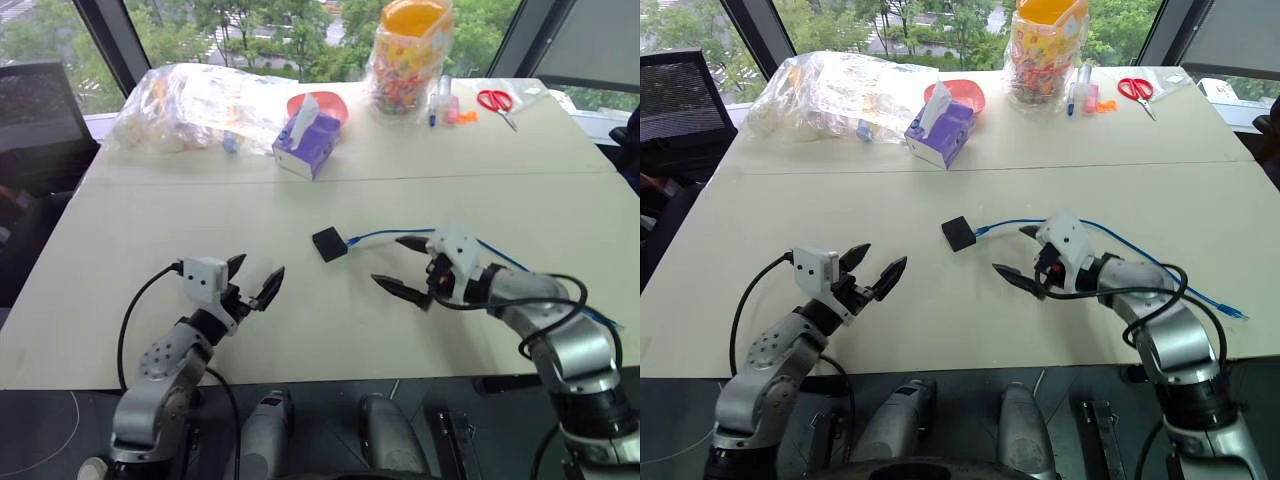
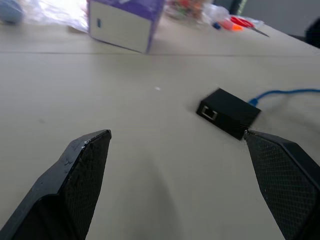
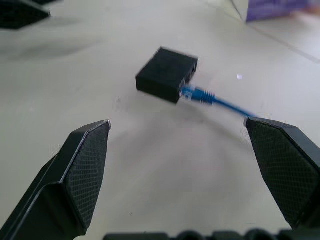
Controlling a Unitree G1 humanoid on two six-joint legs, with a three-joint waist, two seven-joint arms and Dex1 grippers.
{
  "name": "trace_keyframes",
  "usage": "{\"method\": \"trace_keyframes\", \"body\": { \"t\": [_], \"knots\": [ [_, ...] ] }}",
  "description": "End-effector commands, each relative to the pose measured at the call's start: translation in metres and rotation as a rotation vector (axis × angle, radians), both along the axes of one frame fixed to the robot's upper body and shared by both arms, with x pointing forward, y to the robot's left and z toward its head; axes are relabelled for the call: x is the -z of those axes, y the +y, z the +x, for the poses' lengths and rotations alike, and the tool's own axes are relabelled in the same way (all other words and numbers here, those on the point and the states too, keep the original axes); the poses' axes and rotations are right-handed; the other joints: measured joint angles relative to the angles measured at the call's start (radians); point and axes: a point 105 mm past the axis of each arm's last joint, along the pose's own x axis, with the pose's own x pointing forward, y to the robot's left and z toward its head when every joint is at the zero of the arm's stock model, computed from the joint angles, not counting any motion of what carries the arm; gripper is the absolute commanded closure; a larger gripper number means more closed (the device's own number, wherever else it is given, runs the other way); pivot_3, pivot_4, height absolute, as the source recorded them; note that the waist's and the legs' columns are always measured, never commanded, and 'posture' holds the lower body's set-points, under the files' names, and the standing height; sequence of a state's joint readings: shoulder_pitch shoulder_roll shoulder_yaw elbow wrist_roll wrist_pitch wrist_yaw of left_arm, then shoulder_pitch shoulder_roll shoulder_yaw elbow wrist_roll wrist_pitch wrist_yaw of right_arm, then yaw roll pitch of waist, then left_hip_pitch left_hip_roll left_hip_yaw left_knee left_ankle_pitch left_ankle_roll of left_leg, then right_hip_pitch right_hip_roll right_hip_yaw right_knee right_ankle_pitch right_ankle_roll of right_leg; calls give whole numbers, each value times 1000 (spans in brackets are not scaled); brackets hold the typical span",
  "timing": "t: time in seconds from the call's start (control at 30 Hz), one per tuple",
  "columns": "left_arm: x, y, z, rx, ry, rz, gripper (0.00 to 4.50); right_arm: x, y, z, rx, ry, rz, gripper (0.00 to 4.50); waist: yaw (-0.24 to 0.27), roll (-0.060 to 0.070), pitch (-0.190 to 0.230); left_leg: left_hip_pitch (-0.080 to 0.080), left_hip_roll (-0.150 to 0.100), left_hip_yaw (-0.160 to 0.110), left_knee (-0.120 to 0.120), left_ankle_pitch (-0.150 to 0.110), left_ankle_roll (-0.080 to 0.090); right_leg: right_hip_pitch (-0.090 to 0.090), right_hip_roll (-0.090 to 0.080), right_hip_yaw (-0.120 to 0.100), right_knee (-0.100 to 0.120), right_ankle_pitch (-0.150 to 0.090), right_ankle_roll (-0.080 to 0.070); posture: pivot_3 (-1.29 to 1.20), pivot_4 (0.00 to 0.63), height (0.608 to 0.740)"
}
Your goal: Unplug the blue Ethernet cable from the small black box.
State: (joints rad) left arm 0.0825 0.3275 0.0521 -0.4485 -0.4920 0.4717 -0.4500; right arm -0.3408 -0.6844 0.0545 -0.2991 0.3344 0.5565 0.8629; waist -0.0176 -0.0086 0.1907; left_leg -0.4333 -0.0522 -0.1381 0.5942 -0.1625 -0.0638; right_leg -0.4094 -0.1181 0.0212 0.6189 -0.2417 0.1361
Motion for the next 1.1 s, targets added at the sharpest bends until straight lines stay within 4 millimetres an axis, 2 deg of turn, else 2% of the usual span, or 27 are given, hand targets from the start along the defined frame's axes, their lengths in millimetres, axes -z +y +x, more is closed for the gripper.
{"method": "trace_keyframes", "body": {
  "t": [0.03,0.17,0.23,0.4,0.7,1.0,1.03,1.1],
  "knots": [
    [-20,-1,0,117,-18,-23,25,-21,11,13,-161,-53,-94,0,2,0,0,0,0,0,0,0,0,1,0,0,0,0,0,0,150,728],
    [-33,3,5,170,-18,-15,25,-29,21,35,-301,-63,-222,0,1,-1,0,1,0,0,0,0,0,1,0,-1,0,0,0,0,150,728],
    [-40,6,8,187,-37,7,25,-26,31,53,-400,-41,-341,0,-4,0,0,1,0,0,-1,0,0,2,0,-1,-1,0,0,0,150,728],
    [-46,8,1,218,-39,24,25,-16,46,70,-560,61,-542,0,-21,-1,1,2,0,0,-4,0,0,0,1,0,0,1,1,0,150,728],
    [-48,14,-5,132,-56,33,25,0,66,92,-583,27,-804,0,-28,0,1,6,0,0,-4,1,-1,0,1,1,7,1,3,0,150,728],
    [-47,20,-9,65,-69,65,25,12,76,100,-546,-8,-907,0,-31,0,1,9,0,-1,-4,1,-3,-1,2,2,13,0,1,0,150,728],
    [-47,20,-10,60,-71,68,0,12,76,100,-546,-9,-909,529,-32,0,1,10,0,-1,-4,1,-3,-1,3,2,13,0,1,0,150,728],
    [-48,24,-9,45,-74,72,0,15,78,100,-551,-15,-922,1293,-34,0,1,11,0,-1,-4,1,-3,0,3,2,13,0,1,0,150,728]
  ]
}}
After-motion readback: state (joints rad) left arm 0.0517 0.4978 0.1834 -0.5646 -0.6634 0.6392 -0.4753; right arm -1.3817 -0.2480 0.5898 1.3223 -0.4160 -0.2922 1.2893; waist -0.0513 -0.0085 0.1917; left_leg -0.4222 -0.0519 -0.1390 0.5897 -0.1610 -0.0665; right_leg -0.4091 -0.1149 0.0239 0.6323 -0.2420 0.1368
